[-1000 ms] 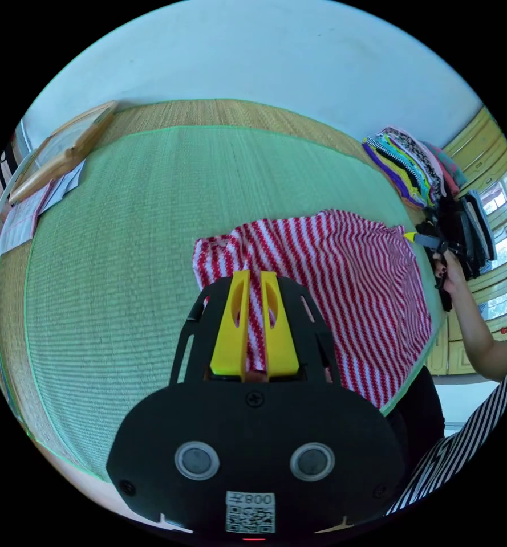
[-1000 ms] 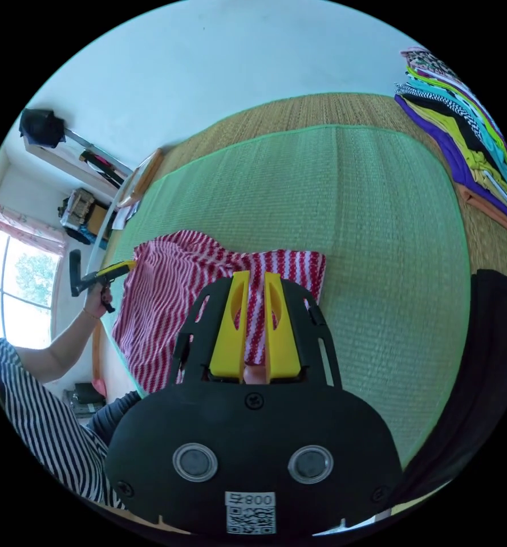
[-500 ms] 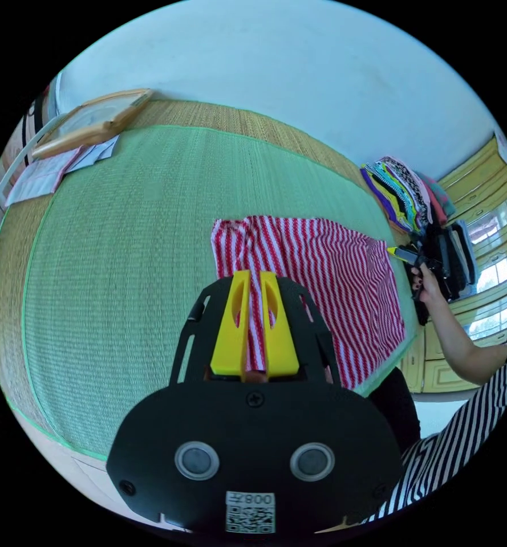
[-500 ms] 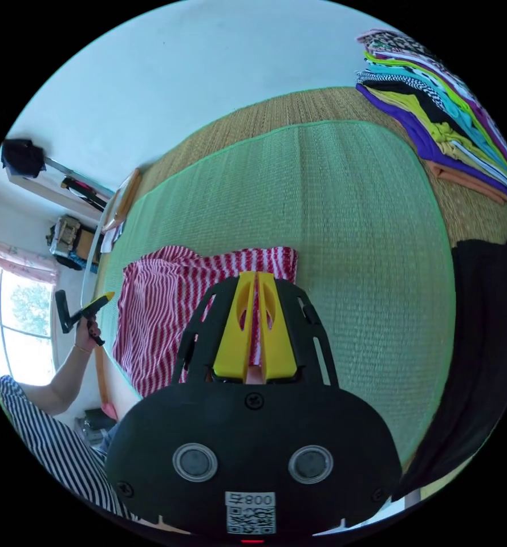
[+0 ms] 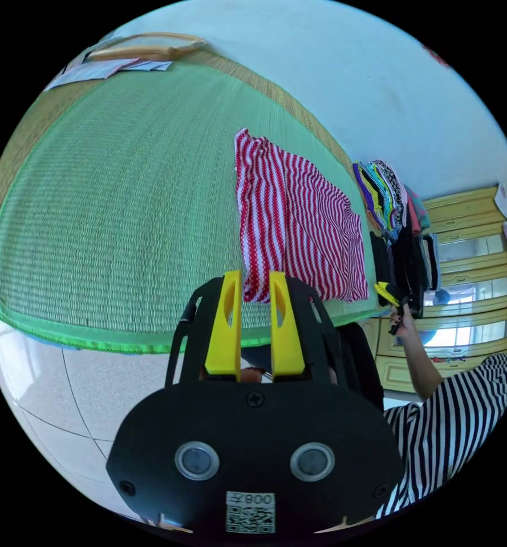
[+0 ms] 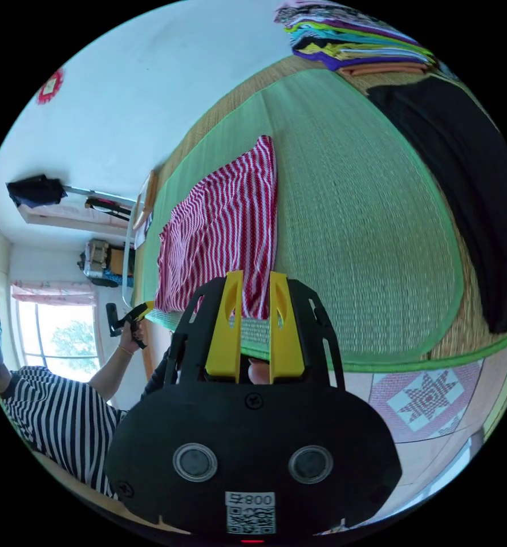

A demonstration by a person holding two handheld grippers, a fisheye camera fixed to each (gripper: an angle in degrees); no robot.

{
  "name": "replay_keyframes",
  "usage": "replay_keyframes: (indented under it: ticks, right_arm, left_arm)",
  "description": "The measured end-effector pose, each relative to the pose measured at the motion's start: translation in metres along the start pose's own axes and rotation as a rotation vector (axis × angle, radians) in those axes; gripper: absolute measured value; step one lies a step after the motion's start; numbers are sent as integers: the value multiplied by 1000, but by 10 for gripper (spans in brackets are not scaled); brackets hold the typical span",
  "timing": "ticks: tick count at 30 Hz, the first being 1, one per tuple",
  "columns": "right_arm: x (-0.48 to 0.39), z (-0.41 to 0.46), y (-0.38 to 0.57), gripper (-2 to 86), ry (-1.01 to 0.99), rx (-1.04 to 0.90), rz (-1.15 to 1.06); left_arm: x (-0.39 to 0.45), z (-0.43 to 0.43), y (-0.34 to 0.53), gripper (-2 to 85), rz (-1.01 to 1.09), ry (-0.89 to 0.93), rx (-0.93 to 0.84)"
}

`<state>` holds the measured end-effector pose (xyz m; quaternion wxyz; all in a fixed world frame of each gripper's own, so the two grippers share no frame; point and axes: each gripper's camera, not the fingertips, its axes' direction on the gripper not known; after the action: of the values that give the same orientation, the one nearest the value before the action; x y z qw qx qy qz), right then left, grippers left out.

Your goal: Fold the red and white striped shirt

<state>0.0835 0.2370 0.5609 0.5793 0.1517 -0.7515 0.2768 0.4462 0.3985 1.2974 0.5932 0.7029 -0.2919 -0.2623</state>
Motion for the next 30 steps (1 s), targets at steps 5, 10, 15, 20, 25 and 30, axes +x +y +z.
replay_keyframes:
  ticks: [5,10,15,20,25,30]
  right_arm:
    - [11,-1,16,83,-33,-25,17]
    - [18,18,16,80,-37,-102,42]
    - [21,25,26,44,-78,-129,62]
    - [21,16,31,17,-94,-146,40]
    - [23,-11,39,8,-188,-111,-3]
    - [40,-23,59,3,-228,-128,5]
  left_arm:
    - [-27,9,2,48,-62,111,-8]
    - [-32,17,4,29,-37,127,-38]
    - [-36,17,9,23,-12,111,-40]
    - [-49,11,16,19,2,152,-3]
    - [-66,2,31,16,15,213,61]
    - [-87,18,54,12,-12,213,56]
